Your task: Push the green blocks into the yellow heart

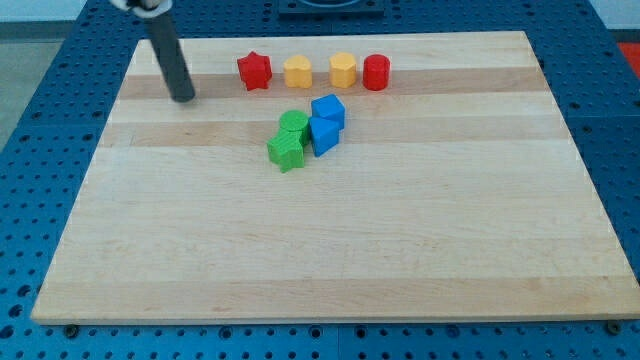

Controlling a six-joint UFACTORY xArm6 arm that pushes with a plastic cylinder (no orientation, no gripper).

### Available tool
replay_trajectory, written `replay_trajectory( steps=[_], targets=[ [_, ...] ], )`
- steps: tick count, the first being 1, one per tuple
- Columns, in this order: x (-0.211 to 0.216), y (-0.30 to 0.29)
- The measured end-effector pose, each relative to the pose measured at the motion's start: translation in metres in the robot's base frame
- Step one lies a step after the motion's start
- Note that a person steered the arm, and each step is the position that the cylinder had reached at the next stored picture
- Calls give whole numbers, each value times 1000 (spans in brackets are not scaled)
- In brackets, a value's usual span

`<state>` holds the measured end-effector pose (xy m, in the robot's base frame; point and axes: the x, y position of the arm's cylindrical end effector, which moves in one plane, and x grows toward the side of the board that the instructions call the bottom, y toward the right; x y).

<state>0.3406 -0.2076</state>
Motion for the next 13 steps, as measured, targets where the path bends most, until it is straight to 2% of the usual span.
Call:
replay_trajectory(
  steps=[1, 2, 3, 4, 6, 9, 10, 11, 12, 13],
  targets=[
    [71, 41],
    [117, 87],
    [132, 130],
    [123, 149],
    [75, 155],
    [60, 219],
    [44, 224],
    [46, 224],
    [99, 197],
    [111, 147]
  ],
)
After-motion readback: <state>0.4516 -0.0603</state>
